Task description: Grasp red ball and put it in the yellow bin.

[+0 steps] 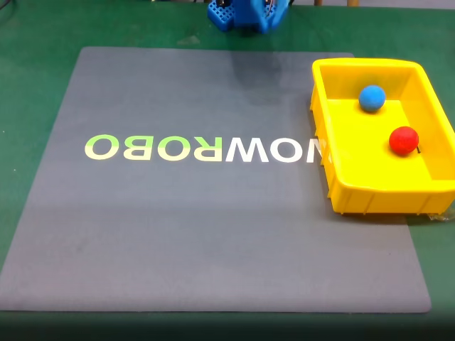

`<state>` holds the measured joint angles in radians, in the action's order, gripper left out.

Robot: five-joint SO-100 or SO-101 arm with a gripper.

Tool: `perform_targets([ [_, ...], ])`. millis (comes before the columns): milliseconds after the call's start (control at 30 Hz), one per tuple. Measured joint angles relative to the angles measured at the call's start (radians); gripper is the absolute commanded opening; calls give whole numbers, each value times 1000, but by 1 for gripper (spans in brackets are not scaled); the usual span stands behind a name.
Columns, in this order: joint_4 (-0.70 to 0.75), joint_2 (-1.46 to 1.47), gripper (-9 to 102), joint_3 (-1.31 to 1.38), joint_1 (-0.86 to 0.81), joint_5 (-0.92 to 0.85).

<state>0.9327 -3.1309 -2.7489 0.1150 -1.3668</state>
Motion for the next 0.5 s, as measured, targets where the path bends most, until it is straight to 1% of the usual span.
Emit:
perform_targets([
  [267, 35, -164, 0, -261, -78, -23],
  [500, 54, -179, 0, -321, -95, -31],
])
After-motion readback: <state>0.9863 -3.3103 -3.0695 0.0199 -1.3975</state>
